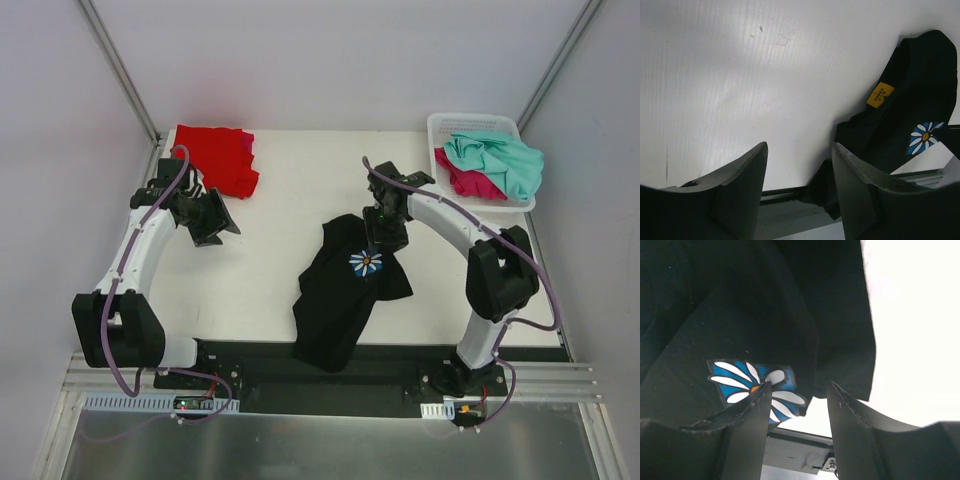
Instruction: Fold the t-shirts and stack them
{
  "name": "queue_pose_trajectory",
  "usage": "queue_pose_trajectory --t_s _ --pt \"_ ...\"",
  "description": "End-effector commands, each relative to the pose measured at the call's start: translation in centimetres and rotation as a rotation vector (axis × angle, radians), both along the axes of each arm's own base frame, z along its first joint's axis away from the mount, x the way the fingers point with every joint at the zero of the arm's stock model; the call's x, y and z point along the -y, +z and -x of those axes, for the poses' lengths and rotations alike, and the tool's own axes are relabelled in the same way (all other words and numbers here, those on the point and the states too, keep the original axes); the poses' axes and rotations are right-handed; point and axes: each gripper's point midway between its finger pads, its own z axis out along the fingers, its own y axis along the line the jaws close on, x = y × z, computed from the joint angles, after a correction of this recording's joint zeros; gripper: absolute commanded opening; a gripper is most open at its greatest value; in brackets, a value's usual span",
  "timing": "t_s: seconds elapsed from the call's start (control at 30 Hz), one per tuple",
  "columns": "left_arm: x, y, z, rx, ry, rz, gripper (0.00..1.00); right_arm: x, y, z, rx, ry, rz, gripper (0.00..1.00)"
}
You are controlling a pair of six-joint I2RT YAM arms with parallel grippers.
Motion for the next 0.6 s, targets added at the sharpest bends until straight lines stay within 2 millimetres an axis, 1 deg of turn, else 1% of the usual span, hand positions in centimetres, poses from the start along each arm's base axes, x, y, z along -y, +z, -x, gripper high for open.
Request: queue_pose_trajectory --t_s 0.0,0.1,0.13,0.23,0.3,0.33,0.4,0.43,0.47,0.53,0.57 --pt "0.0 1.4 0.5 0.028 -0.022 -0.007 0.54 -1.9 -1.3 -0.3 -0.033 0.016 -0.076 0.50" --pt "0.1 1.3 0.5 0.023 -0.023 -0.004 0.54 -2.7 -2.0 -0.3 -0.048 0.015 -0.087 0.40" --pt "0.1 1.2 0.6 0.019 -0.024 -0.002 0.54 -3.0 -1.9 -0.3 -0.046 0.021 -0.089 0.26" --pt "0.0 1.0 0.8 0.015 -0.022 -0.006 0.54 -3.5 -1.4 -0.4 -0.042 0.034 -0.086 0.01" --pt "0.1 0.9 0.9 0.013 -0.024 -0.004 0.54 -3.7 -0.7 -0.4 -0.029 0.039 -0.087 0.01" --pt "0.0 0.9 0.9 0.012 -0.022 -0.005 0.54 -3.8 0.3 -0.2 -0.018 0.046 -0.087 0.01" --pt "0.0 0.7 1.0 0.006 -0.023 -0.007 0.54 -4.3 2.6 -0.7 0.036 0.062 -0.098 0.01" --pt "0.0 0.7 1.0 0.005 -0.023 -0.007 0.54 -4.1 4.1 -0.5 0.056 0.064 -0.098 0.01" --pt "0.0 0.6 1.0 0.004 -0.024 -0.005 0.54 -4.6 6.3 -1.2 0.110 0.071 -0.121 0.01" --pt "0.1 0.5 1.0 -0.002 -0.024 -0.001 0.54 -4.4 9.1 -1.1 0.164 0.087 -0.120 0.01" --pt "0.1 0.5 1.0 -0.001 -0.025 0.001 0.54 -4.8 12.5 -1.8 0.248 0.090 -0.165 0.01"
